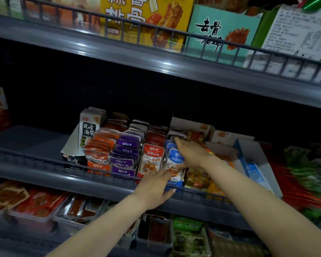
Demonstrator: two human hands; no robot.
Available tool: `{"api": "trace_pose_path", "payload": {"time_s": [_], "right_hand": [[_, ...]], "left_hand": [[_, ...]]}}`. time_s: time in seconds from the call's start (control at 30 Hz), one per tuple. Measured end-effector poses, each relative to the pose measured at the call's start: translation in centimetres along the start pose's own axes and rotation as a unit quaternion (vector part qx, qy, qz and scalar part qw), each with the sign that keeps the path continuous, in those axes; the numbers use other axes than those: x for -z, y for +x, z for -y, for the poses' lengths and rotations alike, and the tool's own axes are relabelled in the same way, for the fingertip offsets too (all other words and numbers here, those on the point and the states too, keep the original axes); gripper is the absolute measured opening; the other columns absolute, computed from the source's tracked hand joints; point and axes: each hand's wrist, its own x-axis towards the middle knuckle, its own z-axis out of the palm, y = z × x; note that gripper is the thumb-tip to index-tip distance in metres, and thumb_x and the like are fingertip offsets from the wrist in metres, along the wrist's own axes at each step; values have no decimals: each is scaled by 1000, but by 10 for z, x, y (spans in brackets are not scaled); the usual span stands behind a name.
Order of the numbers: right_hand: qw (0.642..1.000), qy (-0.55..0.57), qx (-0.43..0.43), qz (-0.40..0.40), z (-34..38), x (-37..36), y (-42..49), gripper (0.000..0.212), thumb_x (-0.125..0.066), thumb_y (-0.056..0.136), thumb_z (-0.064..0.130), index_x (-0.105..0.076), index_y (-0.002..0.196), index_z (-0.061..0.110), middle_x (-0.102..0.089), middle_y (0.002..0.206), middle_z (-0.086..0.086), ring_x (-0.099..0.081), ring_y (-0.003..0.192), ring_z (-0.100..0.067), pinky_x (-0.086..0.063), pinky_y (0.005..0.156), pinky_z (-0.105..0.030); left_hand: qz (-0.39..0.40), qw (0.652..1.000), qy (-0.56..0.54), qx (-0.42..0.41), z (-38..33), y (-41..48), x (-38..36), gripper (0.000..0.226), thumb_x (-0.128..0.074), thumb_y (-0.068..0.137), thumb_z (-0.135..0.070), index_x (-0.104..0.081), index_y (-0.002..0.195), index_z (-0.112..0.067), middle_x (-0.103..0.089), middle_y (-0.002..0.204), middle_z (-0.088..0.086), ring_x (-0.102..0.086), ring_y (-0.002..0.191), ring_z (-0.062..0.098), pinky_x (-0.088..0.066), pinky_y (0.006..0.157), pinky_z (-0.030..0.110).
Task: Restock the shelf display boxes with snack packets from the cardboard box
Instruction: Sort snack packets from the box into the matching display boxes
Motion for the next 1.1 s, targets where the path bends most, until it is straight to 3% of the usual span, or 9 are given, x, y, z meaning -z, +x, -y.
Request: {"api": "trace_pose_path", "payload": {"time_s": [0.17,0.3,0.5,0.63,0.83,1.0,1.1], "right_hand": [[999,39,-12,0,-4,0,5,100,-74,71,58,-22,145,16,-48,139,-7,-52,119,-25,-43,91,-32],[998,57,-26,4,-2,3,7,95,-62,76,67,-22,148,20,-44,144,-5,-49,124,-24,-41,95,-31],[998,63,-25,-10,-6,4,2,87,-63,77,65,-29,144,22,-51,138,-4,-53,117,-21,-41,86,-28],[994,104,-31,2,-12,4,-4,98,-70,73,61,-20,149,23,-44,145,-4,-48,125,-21,-40,98,-31],[988,145,-52,-19,-13,3,-4,85,-66,81,55,-23,148,26,-43,146,-4,-47,127,-22,-42,102,-36],[990,129,-49,-30,-13,-1,-7,77,-58,86,57,-24,149,28,-42,146,-4,-43,130,-24,-37,105,-37],[992,112,-54,-19,-15,-3,-8,73,-52,89,58,-20,150,32,-36,150,-4,-37,134,-25,-31,108,-38]], "left_hand": [[-15,1000,-21,-17,2,-2,1,43,-44,96,-45,-43,129,-18,-42,135,0,-44,120,23,-33,99,34],[-108,994,-31,-16,7,-3,4,41,-44,95,-46,-41,126,-20,-38,118,-4,-49,105,15,-42,88,31],[-100,991,1,-85,18,6,13,38,-46,95,-44,-41,127,-23,-43,124,-6,-41,117,11,-31,102,32],[-181,982,-42,-23,19,11,19,28,-50,93,-27,-44,116,-12,-43,114,2,-46,102,15,-44,91,31],[-177,984,-10,38,21,17,11,42,-52,90,-24,-41,128,-10,-40,126,8,-41,116,20,-41,97,29],[-188,982,10,15,20,12,9,52,-55,88,-24,-41,136,-10,-40,133,8,-41,122,23,-40,99,35],[-174,984,34,21,21,10,9,61,-54,89,-28,-32,144,-11,-33,144,8,-31,134,26,-34,110,40]]}}
